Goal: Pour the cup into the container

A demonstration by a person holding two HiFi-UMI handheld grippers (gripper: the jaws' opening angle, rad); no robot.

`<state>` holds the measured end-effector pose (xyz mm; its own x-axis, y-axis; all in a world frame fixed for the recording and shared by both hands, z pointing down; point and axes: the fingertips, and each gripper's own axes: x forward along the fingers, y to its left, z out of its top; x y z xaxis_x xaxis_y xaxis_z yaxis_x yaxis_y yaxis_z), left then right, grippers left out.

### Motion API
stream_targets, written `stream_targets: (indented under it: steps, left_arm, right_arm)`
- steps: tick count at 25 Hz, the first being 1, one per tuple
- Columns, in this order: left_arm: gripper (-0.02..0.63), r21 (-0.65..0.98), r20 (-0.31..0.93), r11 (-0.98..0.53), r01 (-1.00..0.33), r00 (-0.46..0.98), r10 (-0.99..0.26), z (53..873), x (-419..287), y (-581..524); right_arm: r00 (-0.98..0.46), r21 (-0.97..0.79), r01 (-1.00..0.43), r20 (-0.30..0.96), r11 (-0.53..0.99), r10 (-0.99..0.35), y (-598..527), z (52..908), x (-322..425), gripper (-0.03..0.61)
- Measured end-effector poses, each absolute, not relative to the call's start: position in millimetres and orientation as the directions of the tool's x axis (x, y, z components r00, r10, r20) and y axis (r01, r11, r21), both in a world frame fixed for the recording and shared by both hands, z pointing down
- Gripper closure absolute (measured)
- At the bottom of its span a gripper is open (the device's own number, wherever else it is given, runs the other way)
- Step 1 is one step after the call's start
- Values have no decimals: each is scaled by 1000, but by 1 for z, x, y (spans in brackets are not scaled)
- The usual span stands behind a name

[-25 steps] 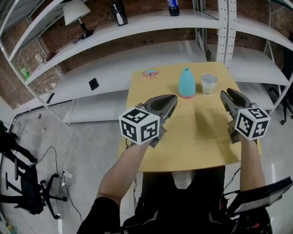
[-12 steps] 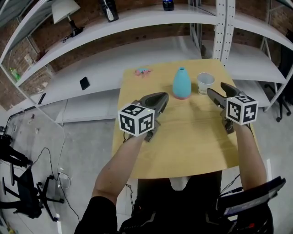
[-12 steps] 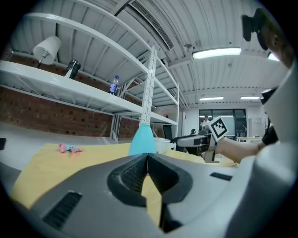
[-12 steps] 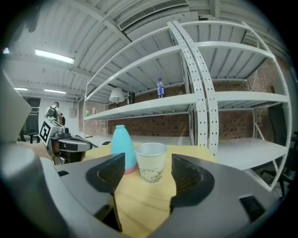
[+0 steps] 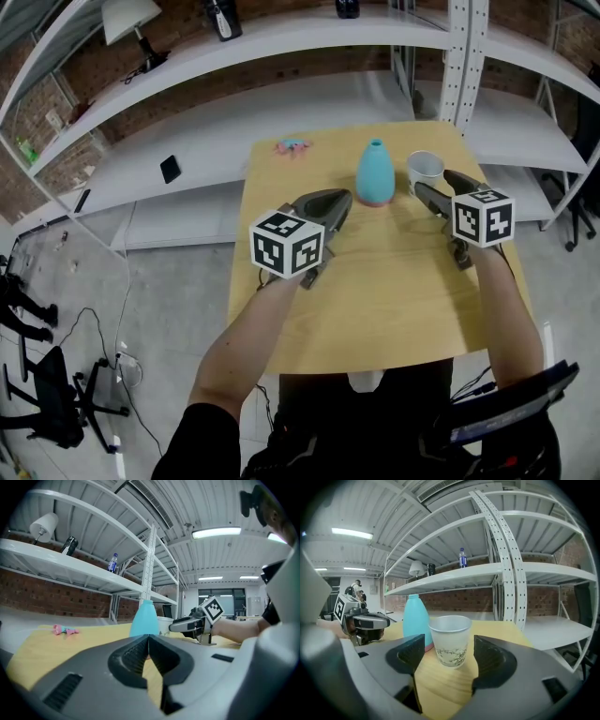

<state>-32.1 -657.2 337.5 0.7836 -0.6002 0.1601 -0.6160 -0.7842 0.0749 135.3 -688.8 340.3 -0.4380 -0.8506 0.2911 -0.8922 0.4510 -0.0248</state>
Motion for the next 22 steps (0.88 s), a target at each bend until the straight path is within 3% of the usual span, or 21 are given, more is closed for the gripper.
stream_targets:
  steps: [22]
  left_arm:
    - [612, 36, 195, -807, -589, 796, -572, 343, -28, -665]
  right_arm:
    - [-433, -59, -897, 319, 438, -843, -715, 353, 125, 272]
